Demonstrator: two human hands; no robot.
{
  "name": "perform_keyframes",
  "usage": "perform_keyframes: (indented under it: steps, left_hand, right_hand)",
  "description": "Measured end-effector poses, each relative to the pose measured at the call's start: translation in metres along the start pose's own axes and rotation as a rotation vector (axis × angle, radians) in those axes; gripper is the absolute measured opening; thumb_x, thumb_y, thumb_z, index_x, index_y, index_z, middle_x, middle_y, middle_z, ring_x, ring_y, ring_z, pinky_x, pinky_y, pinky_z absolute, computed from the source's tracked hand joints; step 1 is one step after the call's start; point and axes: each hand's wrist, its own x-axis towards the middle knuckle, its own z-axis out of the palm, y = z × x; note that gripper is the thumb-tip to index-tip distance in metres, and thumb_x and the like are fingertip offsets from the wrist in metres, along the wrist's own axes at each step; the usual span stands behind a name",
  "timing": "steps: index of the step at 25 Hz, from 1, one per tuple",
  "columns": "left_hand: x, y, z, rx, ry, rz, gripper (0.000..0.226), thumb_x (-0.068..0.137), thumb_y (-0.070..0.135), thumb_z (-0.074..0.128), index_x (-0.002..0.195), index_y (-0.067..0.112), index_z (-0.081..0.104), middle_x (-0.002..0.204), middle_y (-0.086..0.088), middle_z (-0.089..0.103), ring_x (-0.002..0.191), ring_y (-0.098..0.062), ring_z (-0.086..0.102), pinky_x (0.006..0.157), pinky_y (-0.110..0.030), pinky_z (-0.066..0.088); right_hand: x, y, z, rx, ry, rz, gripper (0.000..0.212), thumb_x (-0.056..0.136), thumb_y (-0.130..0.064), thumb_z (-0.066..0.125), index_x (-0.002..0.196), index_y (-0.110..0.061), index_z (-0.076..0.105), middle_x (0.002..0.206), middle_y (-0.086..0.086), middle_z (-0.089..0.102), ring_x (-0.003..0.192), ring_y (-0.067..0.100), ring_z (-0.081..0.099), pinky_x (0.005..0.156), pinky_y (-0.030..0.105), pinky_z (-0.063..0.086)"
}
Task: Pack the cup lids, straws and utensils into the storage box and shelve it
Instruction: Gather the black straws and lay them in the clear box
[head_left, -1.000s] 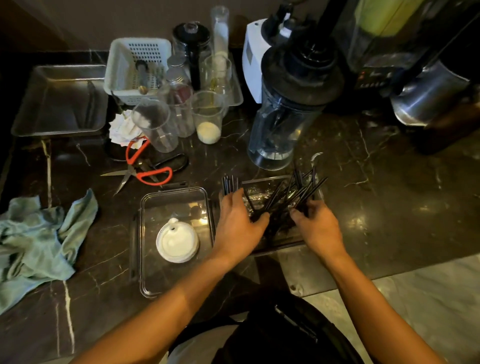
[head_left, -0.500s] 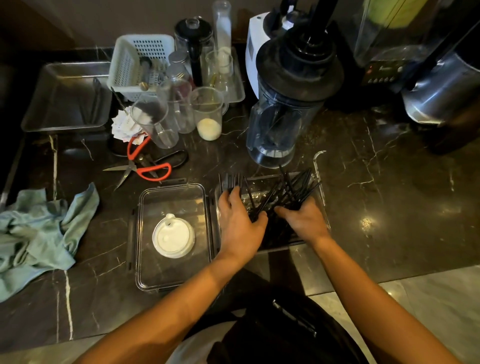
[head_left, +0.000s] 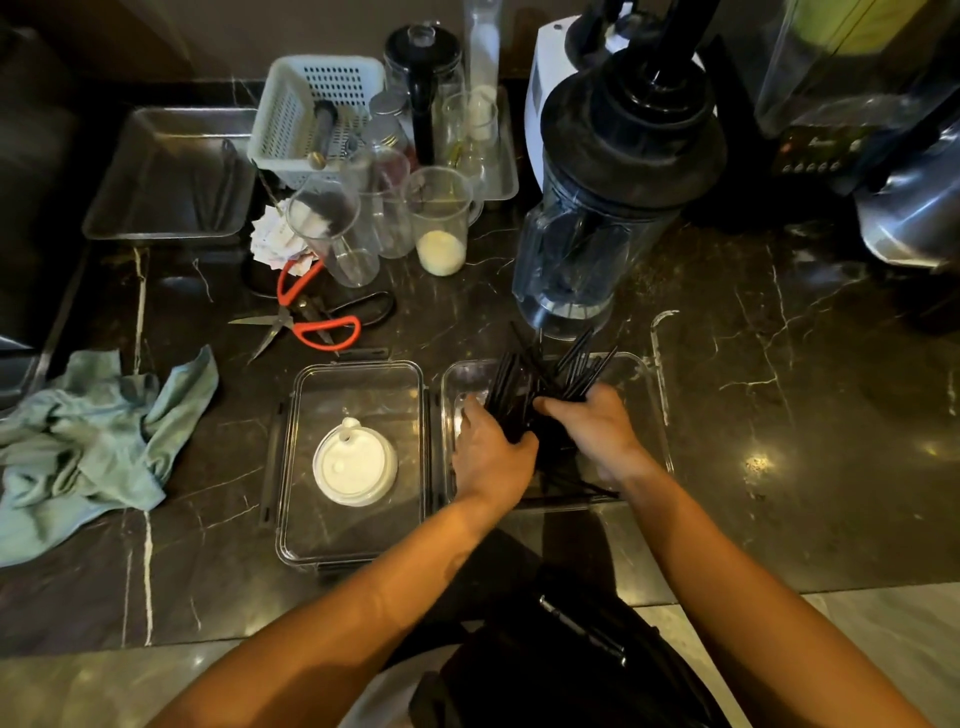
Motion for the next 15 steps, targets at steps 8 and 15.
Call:
perform_keyframes:
  steps: [8,15]
  left_hand:
    - [0.012,0.012,0.002,0.239,-0.094,0.200,0.037,0.098,0.030,0.059,0.133,0.022,0.055,0.127,-0.004,0.056,0.118,-0.023,0.056,0.102,-0.046,0.052]
    - [0.022,0.010,-0.005,0.159,-0.108,0.334,0.022,0.104,0.019,0.050,0.123,0.016,0.061,0.115,-0.003,0.059,0.107,-0.019,0.060,0.090,-0.035,0.054]
  right_hand:
    - [-0.001,-0.004,-0.004,0.054,-0.028,0.006,0.016,0.090,-0.012,0.076,0.105,-0.019,0.081,0.098,-0.001,0.082,0.094,0.012,0.078,0.083,0.028,0.060]
    - [-0.005,-0.008,-0.006,0.257,-0.023,0.068,0.016,0.096,-0.016,0.070,0.110,-0.017,0.077,0.099,0.000,0.082,0.090,0.009,0.078,0.069,0.020,0.056]
